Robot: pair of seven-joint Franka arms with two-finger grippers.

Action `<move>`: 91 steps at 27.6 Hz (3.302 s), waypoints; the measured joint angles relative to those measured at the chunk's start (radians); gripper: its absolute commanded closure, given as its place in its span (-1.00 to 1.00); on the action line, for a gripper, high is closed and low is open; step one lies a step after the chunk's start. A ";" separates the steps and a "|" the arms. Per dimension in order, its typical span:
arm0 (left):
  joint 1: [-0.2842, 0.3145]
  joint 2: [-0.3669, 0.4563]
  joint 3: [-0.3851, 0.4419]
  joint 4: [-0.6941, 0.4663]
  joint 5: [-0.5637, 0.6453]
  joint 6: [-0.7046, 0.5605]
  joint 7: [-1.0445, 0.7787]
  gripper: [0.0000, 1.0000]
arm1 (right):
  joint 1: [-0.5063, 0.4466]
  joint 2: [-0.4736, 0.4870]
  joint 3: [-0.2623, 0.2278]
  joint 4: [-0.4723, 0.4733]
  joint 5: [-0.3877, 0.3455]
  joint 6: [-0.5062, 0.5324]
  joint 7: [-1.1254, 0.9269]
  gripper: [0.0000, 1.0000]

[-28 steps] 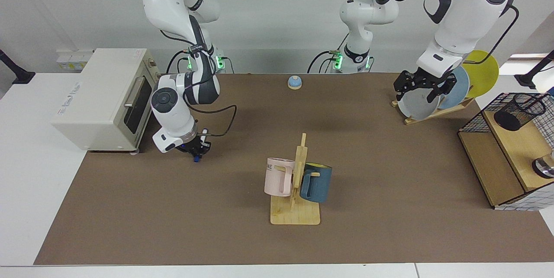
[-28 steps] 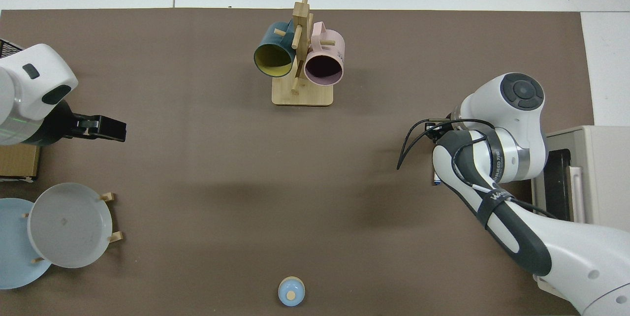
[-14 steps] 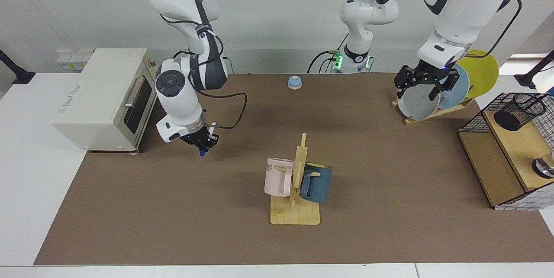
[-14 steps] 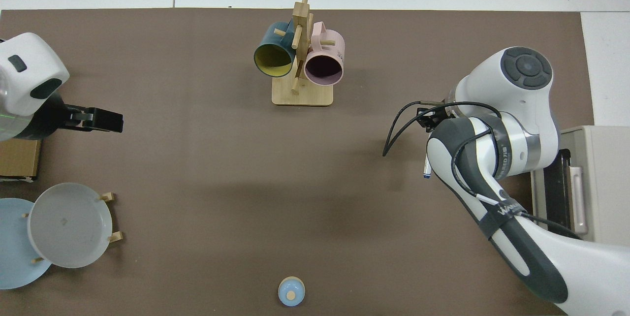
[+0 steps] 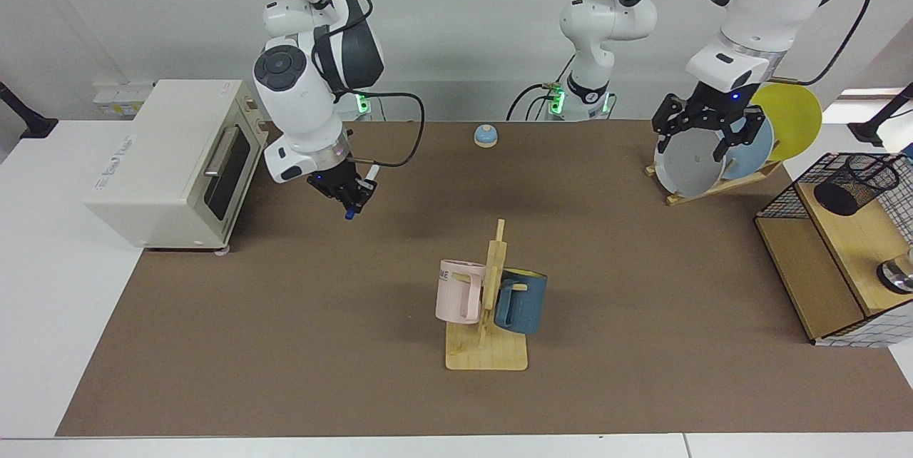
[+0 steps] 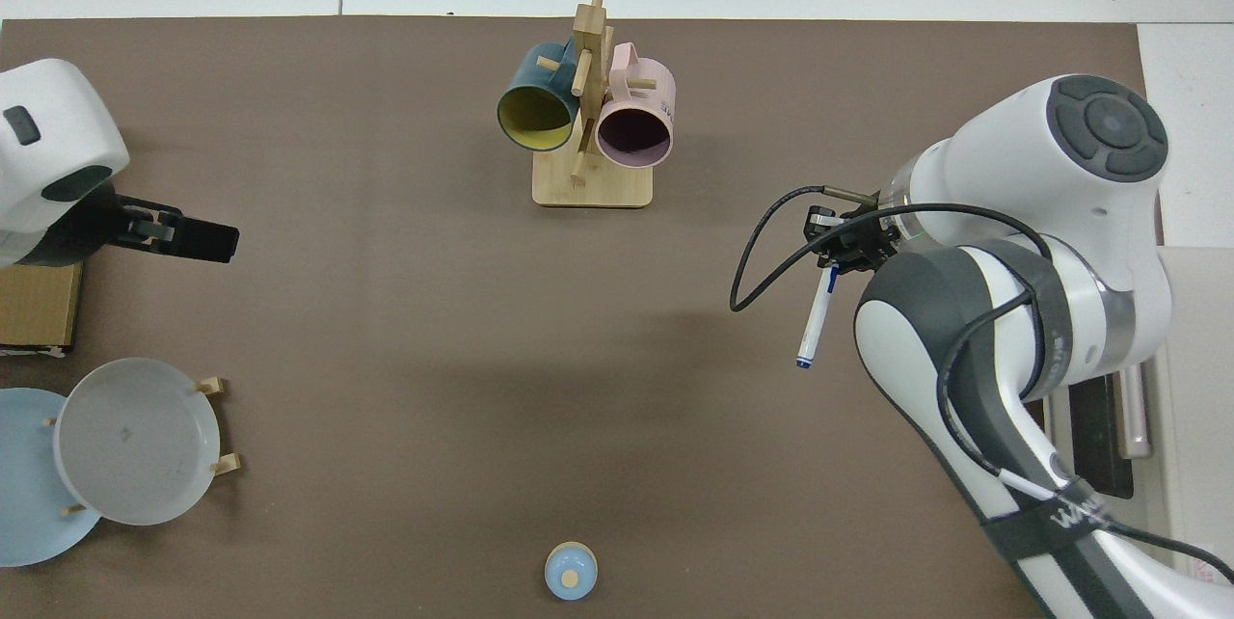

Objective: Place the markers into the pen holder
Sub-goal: 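Carry the marker centerward with the right gripper while the left gripper approaches, then grasp the marker's blue cap end with the left gripper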

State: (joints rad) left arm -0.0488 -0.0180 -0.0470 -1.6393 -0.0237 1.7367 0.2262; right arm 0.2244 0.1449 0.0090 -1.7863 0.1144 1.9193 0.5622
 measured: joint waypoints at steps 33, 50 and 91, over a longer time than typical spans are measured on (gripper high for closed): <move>-0.012 -0.026 -0.072 -0.001 -0.321 -0.118 0.500 -1.00 | 0.135 -0.019 0.046 0.079 0.322 -0.030 0.788 1.00; -0.027 -0.061 -0.251 -0.011 -0.350 -0.094 0.460 -1.00 | 0.223 -0.019 0.043 0.082 0.333 -0.005 0.944 1.00; -0.083 -0.140 -0.345 -0.280 -0.319 0.144 0.413 -0.36 | 0.225 -0.019 0.054 0.082 0.335 -0.055 1.018 1.00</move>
State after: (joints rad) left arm -0.1323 -0.1580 -0.3917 -1.9194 -0.3424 1.8812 0.6388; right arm 0.4497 0.1255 0.0633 -1.7042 0.4491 1.8647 1.5803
